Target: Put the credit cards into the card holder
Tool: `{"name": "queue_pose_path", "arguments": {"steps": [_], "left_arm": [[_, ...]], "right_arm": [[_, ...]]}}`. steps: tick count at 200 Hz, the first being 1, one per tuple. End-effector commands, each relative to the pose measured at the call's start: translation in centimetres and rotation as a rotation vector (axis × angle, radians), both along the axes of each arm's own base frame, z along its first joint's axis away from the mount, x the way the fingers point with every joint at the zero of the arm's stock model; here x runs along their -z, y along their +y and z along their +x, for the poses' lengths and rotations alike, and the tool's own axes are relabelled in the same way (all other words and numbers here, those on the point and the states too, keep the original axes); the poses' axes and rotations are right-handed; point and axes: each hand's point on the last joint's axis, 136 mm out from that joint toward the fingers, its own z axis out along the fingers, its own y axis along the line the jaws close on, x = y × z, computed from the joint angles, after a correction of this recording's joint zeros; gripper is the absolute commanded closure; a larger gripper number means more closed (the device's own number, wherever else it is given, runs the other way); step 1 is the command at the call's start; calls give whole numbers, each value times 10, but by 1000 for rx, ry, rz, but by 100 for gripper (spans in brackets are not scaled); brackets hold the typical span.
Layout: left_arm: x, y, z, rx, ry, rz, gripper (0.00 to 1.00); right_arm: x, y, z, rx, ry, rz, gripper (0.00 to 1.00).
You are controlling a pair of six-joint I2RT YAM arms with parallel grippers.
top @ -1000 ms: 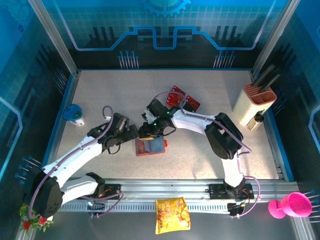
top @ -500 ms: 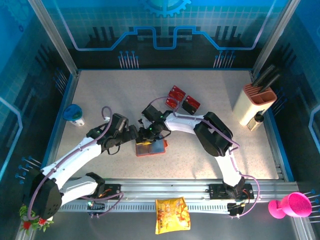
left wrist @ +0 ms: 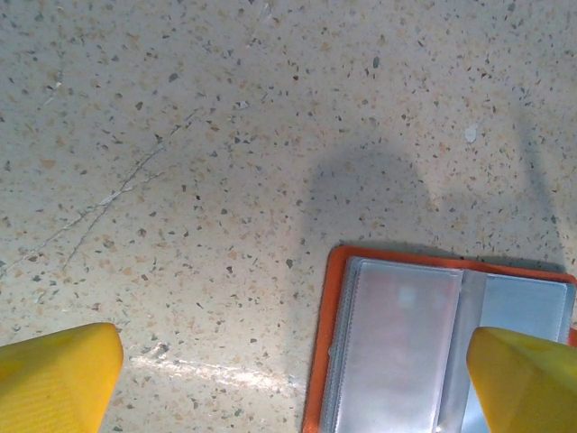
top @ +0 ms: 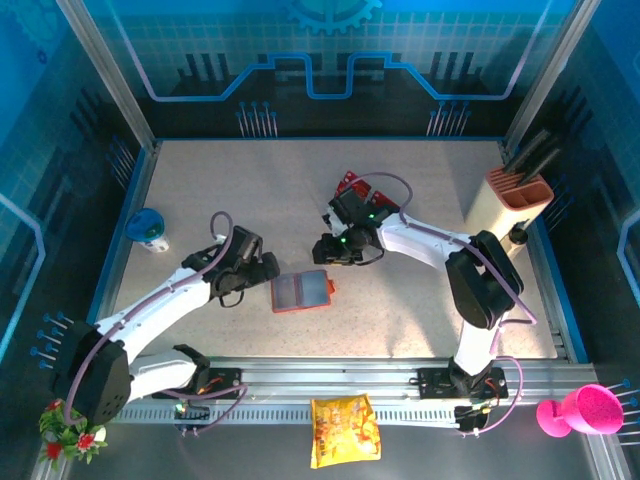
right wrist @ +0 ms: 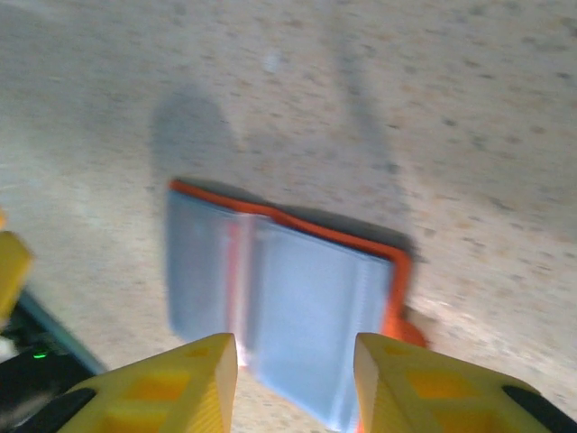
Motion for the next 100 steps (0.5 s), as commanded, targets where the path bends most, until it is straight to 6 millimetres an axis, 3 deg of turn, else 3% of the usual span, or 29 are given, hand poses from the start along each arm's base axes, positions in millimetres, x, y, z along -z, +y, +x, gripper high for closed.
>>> {"name": "queue_pose_path", "arguments": {"steps": [1, 75, 100], "left_arm": [[-10, -11, 13, 34, -23, -34, 1], [-10, -22, 22, 53, -12, -59, 1], [-10, -24, 22, 56, -10, -65, 1]], "right_arm": [[22, -35, -16, -42, 11, -192, 60], [46, -20, -22, -99, 59, -223, 60], [54, -21, -23, -103, 75, -237, 65]]}}
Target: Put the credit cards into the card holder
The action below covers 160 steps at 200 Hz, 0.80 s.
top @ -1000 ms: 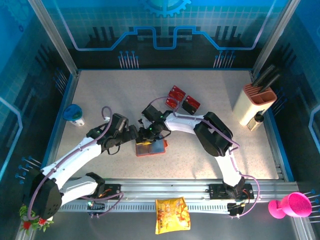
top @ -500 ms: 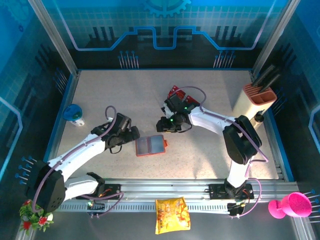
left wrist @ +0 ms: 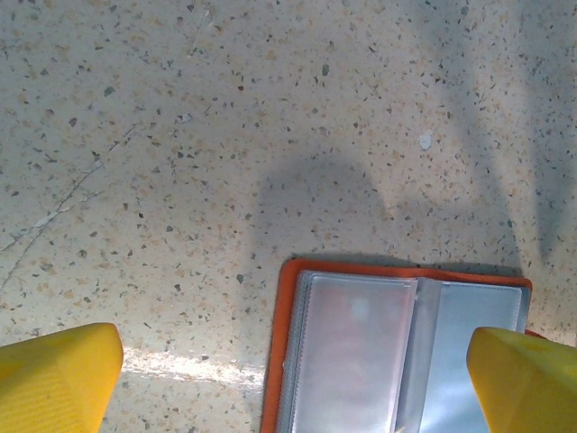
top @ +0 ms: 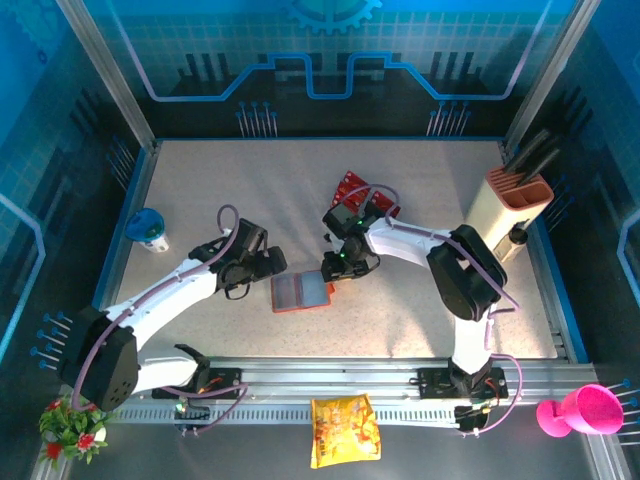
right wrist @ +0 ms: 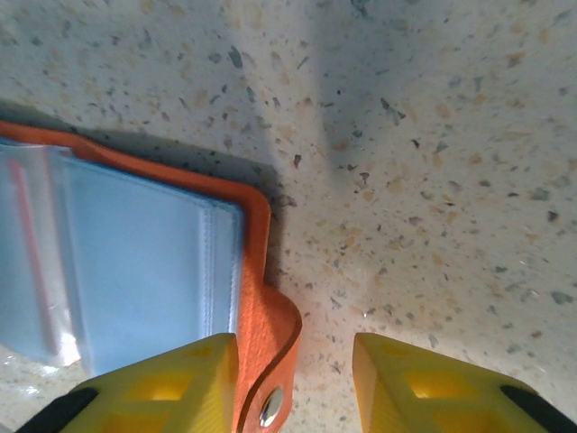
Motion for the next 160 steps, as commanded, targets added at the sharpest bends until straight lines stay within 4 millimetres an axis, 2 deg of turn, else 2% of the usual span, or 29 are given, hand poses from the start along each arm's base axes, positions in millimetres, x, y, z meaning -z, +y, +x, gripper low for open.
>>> {"name": "queue_pose_path", "arguments": {"steps": [1, 33, 53, 117, 124, 138, 160], "left_arm": [[-7, -7, 8, 29, -19, -21, 1], [-6, -10, 9, 36, -16, -29, 1], [-5, -13, 11, 41, -12, -36, 1], [1, -30, 24, 75, 2, -69, 1], [2, -32, 26, 81, 3, -70, 1], [1, -36, 28, 90, 3, -72, 1], [1, -42, 30, 105, 4, -72, 1]], "right_arm": [[1, 2, -1, -22, 9, -17, 65], [2, -13, 3, 15, -2, -41, 90], [0, -27, 6, 56, -8, -45, 100], [-2, -81, 4, 174, -13, -58, 99], [-2, -85, 4, 183, -14, -62, 96], [-8, -91, 5, 191, -25, -48, 80], [-33, -96, 16, 203, -79, -7, 67]]}}
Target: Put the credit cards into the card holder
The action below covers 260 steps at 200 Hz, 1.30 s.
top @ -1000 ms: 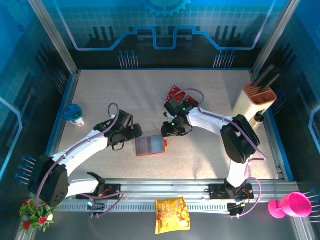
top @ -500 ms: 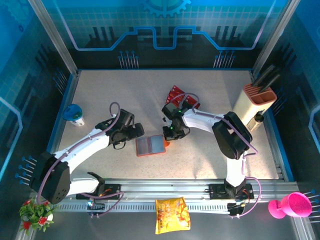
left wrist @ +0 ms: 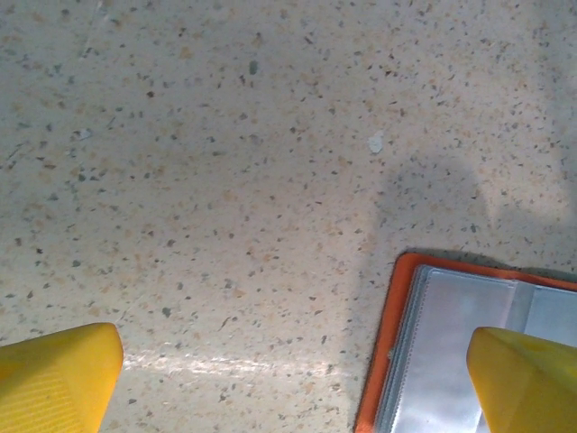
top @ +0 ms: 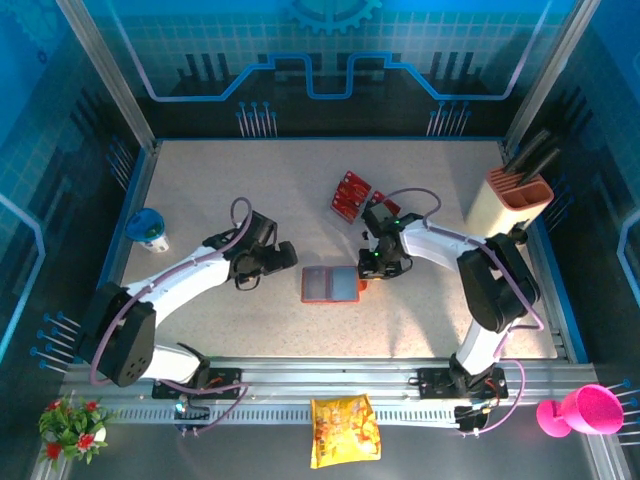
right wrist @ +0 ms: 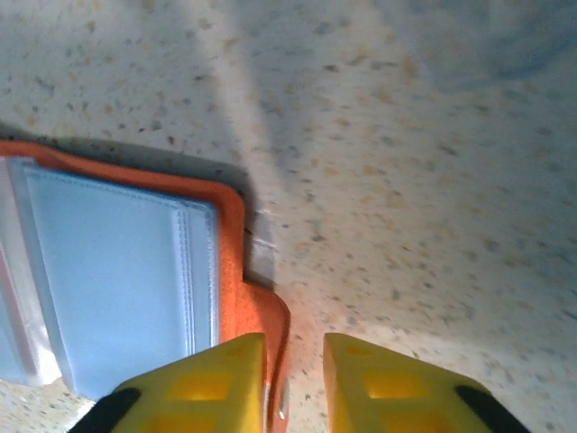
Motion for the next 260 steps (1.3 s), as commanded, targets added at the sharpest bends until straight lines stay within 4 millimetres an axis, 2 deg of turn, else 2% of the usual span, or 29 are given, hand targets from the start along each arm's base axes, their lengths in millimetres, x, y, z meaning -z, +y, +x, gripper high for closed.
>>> {"name": "queue_pose_path", "arguments": {"steps": [1, 34, 74, 87, 93, 96, 98, 123, 140, 152, 175, 197, 230, 260], "left_arm": [[-9, -15, 8, 49, -24, -26, 1], [-5, -21, 5, 60, -13, -25, 1], [-4, -26, 5, 69, -13, -23, 1], [-6, -27, 5, 70, -16, -24, 1], [-6, -27, 5, 70, -17, -24, 1], [-7, -27, 6, 70, -19, -24, 1], [-7, -27, 6, 69, -20, -23, 1], [-8, -29, 6, 71, -21, -21, 1], [-8, -30, 5, 71, -22, -20, 1], [-8, -30, 4, 72, -22, -18, 1], [-7, -33, 4, 76, -22, -18, 1], [-8, -36, 5, 82, -23, -15, 1], [-10, -37, 5, 85, -28, -8, 1], [-9, -35, 4, 85, -27, -1, 1]], "right_arm": [[-31, -7, 11, 13, -75, 38, 66], [-88, -8, 43, 10, -209, 73, 61], [-155, -15, 81, -24, -379, 10, 43], [-173, -19, 90, -27, -429, -20, 26], [-180, -21, 94, -29, -451, -33, 14], [-184, -22, 95, -31, -462, -39, 3], [-187, -23, 97, -31, -470, -43, 1], [-211, -40, 111, 3, -564, -148, 0], [-228, -64, 121, 154, -641, -256, 0], [-231, -73, 122, 167, -653, -288, 0], [-224, -68, 127, 75, -666, -263, 0], [-212, -46, 128, 23, -626, -82, 0], [-187, -21, 132, -66, -553, -8, 0], [-166, -3, 140, -133, -479, -10, 14]]}}
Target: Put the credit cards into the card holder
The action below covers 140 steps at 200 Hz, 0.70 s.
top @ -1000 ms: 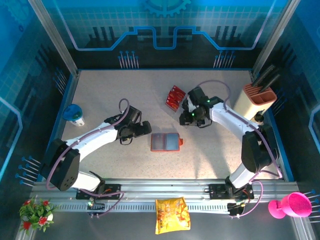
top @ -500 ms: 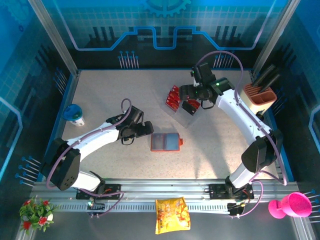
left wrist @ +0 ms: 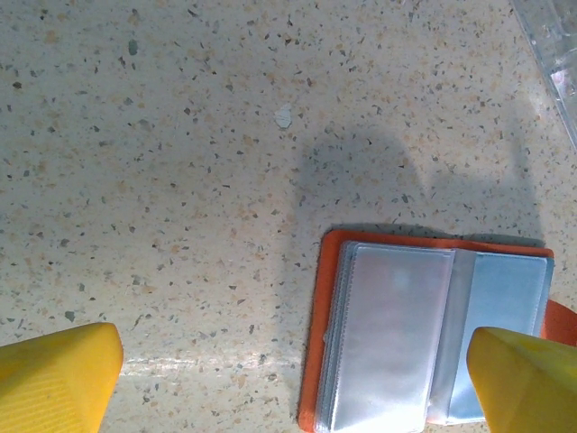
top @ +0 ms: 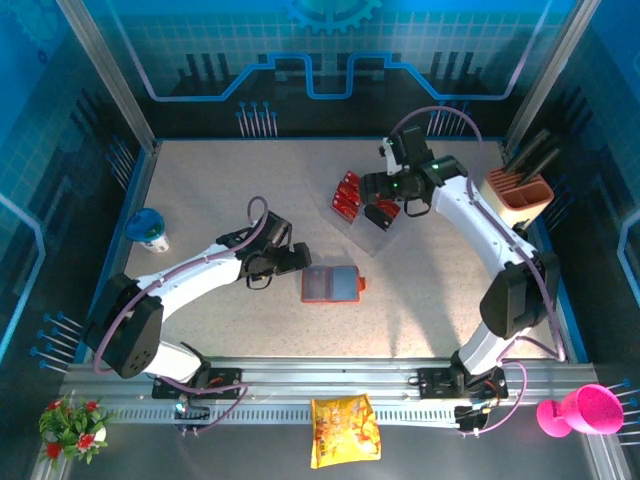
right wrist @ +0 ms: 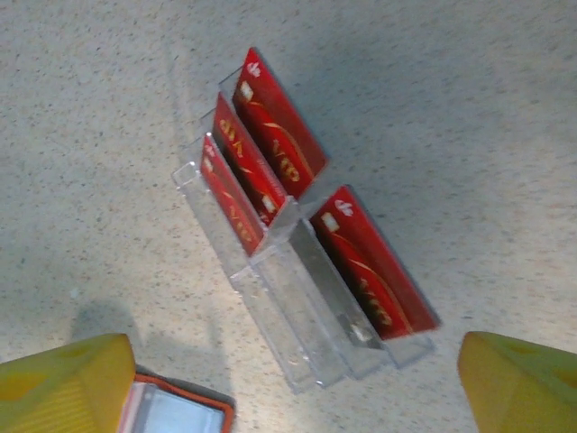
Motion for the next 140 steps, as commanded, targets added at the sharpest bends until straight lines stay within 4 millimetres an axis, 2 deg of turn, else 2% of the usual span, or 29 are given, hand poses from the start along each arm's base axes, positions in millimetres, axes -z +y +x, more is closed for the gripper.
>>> {"name": "queue_pose_path", "arguments": {"steps": [1, 29, 74, 140], "left_arm": [[-6, -2, 3, -2, -13, 10, 1], [-5, -1, 2, -1, -9, 14, 1], [-4, -1, 2, -1, -7, 16, 1], [-1, 3, -4, -8, 2, 21, 1]], "right_arm": [[15, 24, 6, -90, 63, 27, 15], [36, 38, 13, -121, 148, 16, 30], [58, 54, 25, -175, 195, -103, 50], [89, 71, 38, -234, 233, -261, 65]]}}
